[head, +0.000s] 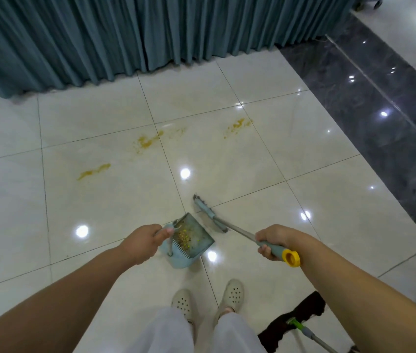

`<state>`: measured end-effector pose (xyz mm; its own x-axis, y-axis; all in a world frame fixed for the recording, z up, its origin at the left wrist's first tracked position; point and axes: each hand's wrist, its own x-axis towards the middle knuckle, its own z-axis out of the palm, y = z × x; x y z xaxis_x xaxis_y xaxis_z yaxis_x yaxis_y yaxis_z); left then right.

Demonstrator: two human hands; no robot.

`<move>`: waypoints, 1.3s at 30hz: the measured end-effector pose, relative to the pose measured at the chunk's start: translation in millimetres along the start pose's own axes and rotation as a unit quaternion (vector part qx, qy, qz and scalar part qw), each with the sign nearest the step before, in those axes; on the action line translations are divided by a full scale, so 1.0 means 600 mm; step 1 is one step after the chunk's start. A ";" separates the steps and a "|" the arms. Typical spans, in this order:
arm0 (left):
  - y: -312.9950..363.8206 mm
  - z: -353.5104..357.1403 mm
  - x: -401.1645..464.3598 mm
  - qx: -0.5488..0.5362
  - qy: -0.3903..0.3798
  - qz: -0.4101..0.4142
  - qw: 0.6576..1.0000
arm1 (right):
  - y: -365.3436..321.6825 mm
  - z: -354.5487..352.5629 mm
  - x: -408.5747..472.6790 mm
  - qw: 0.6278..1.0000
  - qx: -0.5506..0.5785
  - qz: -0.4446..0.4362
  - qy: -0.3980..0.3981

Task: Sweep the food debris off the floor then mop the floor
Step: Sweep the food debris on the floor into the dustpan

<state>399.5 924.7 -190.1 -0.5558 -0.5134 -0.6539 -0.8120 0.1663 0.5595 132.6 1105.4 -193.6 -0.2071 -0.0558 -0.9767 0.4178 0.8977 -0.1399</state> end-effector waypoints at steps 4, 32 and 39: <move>-0.018 -0.006 -0.004 0.019 -0.002 -0.005 1.000 | -0.005 0.032 0.018 1.000 0.010 0.004 0.006; -0.117 -0.054 -0.043 -0.032 -0.032 -0.052 0.998 | -0.023 0.080 0.014 1.000 -0.015 0.008 0.000; -0.117 -0.059 -0.035 0.017 -0.027 -0.063 0.998 | 0.004 0.153 0.018 0.995 0.042 0.028 -0.086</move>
<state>474.6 893.7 -197.5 -0.4576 -0.4868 -0.7441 -0.8805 0.1318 0.4553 212.7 1067.0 -219.2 -0.0296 -0.0875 -0.9957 0.4983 0.8622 -0.0906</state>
